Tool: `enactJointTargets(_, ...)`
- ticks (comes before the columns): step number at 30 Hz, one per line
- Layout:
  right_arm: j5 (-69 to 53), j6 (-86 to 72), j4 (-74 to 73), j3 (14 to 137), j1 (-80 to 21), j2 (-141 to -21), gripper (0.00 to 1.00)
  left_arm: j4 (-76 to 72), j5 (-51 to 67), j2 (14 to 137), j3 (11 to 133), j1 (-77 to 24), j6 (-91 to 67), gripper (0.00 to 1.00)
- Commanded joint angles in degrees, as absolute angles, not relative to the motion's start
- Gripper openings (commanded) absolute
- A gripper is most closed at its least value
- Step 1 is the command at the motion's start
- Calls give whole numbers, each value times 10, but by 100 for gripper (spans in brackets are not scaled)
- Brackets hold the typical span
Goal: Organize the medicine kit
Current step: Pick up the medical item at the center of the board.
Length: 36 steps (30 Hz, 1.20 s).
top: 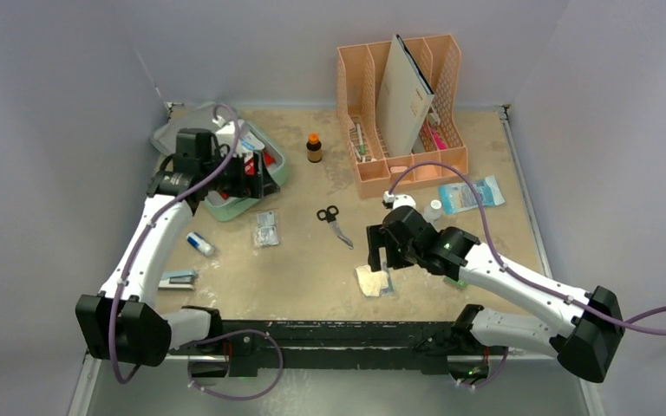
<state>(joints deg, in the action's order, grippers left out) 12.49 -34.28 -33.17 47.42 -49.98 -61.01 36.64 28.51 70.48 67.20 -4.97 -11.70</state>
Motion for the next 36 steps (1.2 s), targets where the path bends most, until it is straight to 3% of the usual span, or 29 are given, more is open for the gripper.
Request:
enactJointTargets(1,123,-375,-343,450,-501,-604,85,388,325,693,646,-107,-124,86)
enactJointTargets(10,82,-399,-302,416,-499,-637,63,319,347,648,552,-140,-133,90)
enactJointTargets(15,80,-391,-285,405,-498,-677,58,362,321,659,554,-140,-103,93)
enactJointTargets(19,94,-378,-277,409,-488,-713,43,373,287,642,555,-140,-98,94)
enactJointTargets(36,79,-373,-202,380,-462,-816,39,365,265,592,546,-140,-95,92)
